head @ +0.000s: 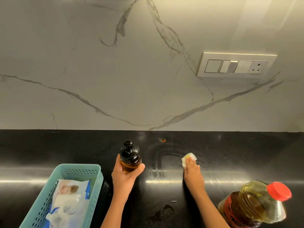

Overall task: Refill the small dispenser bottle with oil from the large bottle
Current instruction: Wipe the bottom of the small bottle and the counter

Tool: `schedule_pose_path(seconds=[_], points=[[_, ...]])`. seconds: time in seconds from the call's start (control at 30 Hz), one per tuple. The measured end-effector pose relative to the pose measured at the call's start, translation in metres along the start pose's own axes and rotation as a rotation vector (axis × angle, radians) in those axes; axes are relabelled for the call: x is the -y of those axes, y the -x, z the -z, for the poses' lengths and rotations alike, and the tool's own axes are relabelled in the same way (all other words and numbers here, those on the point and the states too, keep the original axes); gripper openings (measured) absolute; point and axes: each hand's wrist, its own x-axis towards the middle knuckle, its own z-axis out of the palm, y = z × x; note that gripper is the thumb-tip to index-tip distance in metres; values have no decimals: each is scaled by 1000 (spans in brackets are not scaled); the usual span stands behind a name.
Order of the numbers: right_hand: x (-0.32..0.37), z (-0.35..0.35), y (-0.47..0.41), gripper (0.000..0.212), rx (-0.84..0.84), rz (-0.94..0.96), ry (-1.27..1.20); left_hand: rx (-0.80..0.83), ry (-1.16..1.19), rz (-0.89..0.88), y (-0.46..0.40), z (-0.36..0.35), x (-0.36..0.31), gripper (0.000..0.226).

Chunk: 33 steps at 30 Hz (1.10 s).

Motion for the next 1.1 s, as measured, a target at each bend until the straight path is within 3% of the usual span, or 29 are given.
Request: schedule_pose_path(seconds=[0.1, 0.17, 0.27, 0.4, 0.53, 0.6, 0.67, 0.73, 0.8, 0.83, 0.97, 1.1], points=[[-12, -1, -36, 51, -83, -131, -23, 7, -18, -1, -6, 3, 1, 55], [6, -11, -52, 47, -102, -101, -132, 6, -32, 1, -11, 5, 3, 56], [63, -30, -52, 46, -66, 100, -213, -14, -33, 15, -19, 6, 3, 57], [132, -56, -7, 43, 134, 328, -304, -42, -44, 27, -26, 3, -1, 57], [138, -67, 26, 52, 231, 636, -250, -40, -36, 37, -30, 0, -5, 58], [116, -52, 1, 42, 92, 507, -256, -16, -23, 37, -30, -3, -8, 57], [79, -22, -39, 43, -33, 230, -188, 3, -18, 25, -29, -5, -11, 55], [33, 5, -66, 38, -37, -96, -175, 20, -18, 13, -27, -7, -12, 55], [-4, 18, -73, 50, -99, -375, -265, 36, -10, 18, -25, -8, -12, 54], [-13, 20, -70, 54, -149, -420, -242, 43, -4, 21, -24, -9, -12, 54], [31, -4, -77, 52, -164, -342, -244, 58, 3, 28, -22, -9, -13, 53], [120, -38, -64, 48, 24, 115, -255, 29, -5, 31, -24, -7, -9, 56]])
